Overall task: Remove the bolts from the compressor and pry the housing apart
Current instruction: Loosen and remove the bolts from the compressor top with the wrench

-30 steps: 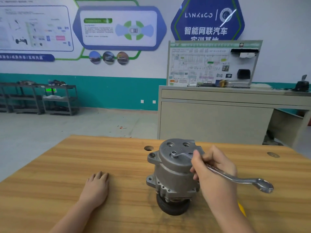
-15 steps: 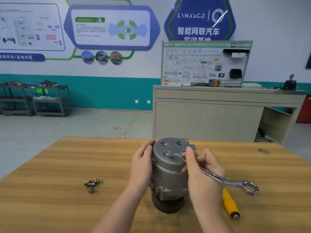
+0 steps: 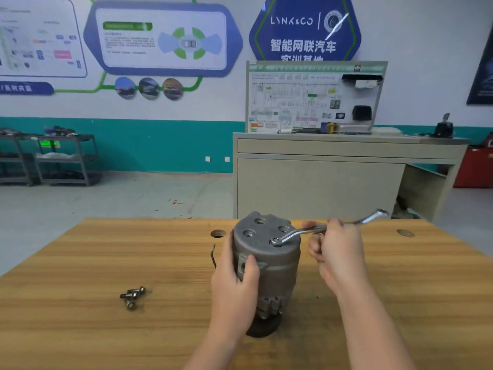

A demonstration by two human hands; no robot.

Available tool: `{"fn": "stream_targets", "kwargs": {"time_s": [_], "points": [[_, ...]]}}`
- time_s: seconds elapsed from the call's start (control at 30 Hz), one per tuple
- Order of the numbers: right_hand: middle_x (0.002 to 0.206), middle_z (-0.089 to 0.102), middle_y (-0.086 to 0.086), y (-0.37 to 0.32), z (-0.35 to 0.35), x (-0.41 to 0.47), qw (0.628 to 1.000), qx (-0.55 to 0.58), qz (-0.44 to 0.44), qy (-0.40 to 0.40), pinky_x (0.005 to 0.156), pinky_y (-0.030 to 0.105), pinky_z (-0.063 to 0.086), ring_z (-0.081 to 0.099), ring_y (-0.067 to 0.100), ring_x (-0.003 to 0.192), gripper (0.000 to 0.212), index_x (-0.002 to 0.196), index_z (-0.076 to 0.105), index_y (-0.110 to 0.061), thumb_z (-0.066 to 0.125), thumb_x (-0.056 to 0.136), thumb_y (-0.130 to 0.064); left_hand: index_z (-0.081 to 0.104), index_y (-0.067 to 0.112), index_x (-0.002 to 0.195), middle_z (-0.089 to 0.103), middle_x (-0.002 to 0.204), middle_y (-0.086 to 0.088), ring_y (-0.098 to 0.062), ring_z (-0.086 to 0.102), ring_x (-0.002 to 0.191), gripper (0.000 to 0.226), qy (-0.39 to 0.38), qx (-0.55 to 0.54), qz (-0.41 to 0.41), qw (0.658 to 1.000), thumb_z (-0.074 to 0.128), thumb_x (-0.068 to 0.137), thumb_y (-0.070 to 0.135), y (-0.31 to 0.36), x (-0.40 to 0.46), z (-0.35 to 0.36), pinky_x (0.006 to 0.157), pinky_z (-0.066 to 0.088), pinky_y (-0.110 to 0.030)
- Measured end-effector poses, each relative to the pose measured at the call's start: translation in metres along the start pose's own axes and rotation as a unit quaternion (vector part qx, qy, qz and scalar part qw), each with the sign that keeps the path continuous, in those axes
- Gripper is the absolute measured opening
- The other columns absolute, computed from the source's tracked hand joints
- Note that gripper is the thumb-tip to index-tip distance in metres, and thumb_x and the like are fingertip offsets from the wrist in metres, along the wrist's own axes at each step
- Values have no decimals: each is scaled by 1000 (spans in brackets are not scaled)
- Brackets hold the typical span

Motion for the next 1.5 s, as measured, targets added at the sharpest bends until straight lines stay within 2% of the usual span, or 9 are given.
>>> {"fn": "stream_targets", "kwargs": {"time_s": [0.3,0.5,0.77,0.8,0.83,0.87,1.0,1.13,1.5], "points": [[54,55,11,-11,63,34,902,-341,191,-184,25,13,16,30,7,25,25,83,36,-7,16,95,1,49,60,115,55,109,49,23,50,108,40,-39,-32,-17,999,41,93,27,-20,15,-11,79,39,4],[73,58,8,-20,148,13,621,-730,-101,-269,59,25,45,62,21,69,18,94,62,-1,45,96,-7,42,50,127,57,115,44,19,51,113,43,-114,-48,-22,992,53,85,49,-25,25,-11,88,41,-3],[78,48,-11,-12,114,-89,667,-529,-432,-299,61,30,44,52,10,76,46,71,58,-27,50,76,-72,61,21,110,63,105,13,-9,64,104,37,-119,193,109,968,54,76,34,-36,26,4,84,52,-24],[79,48,-13,-15,95,-95,700,-459,-455,-303,62,27,43,50,7,76,44,68,58,-26,53,75,-69,60,18,106,61,98,7,-19,65,102,32,-85,224,140,961,49,79,29,-33,24,4,38,37,-8],[81,50,-13,-16,75,-97,737,-380,-468,-304,64,24,42,51,6,77,41,65,59,-24,59,77,-64,57,20,113,56,99,10,-22,62,109,32,-94,201,114,969,53,83,31,-34,22,5,100,8,0],[81,54,-13,-15,53,-95,777,-297,-472,-290,66,21,42,52,5,77,35,64,60,-25,62,80,-56,50,22,126,57,107,14,-17,58,118,50,-116,160,98,975,66,82,36,-32,21,9,89,41,-9],[77,68,1,8,-13,-50,953,90,-157,-244,53,20,44,58,12,64,27,66,73,-19,61,84,-34,15,31,150,52,138,16,-6,48,130,130,-154,30,39,987,93,49,53,-48,22,4,107,40,-37],[69,70,8,15,-8,7,979,46,91,-176,33,17,37,62,13,49,13,91,68,-3,57,92,-11,37,31,141,56,135,10,-12,53,126,111,-135,3,42,990,96,49,48,-48,19,1,103,43,-47],[85,66,7,-25,145,-22,692,-618,-190,-320,65,28,51,61,23,78,15,96,68,-6,63,90,-18,43,32,133,61,128,3,-15,59,120,92,-162,15,39,986,94,57,27,-45,25,1,99,47,-44]]}}
Point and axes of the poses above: each hand's wrist, its own x-axis towards the middle knuckle, its own z-axis out of the palm, y = z × x, the point moved 5 cm from there along x, towards the middle knuckle
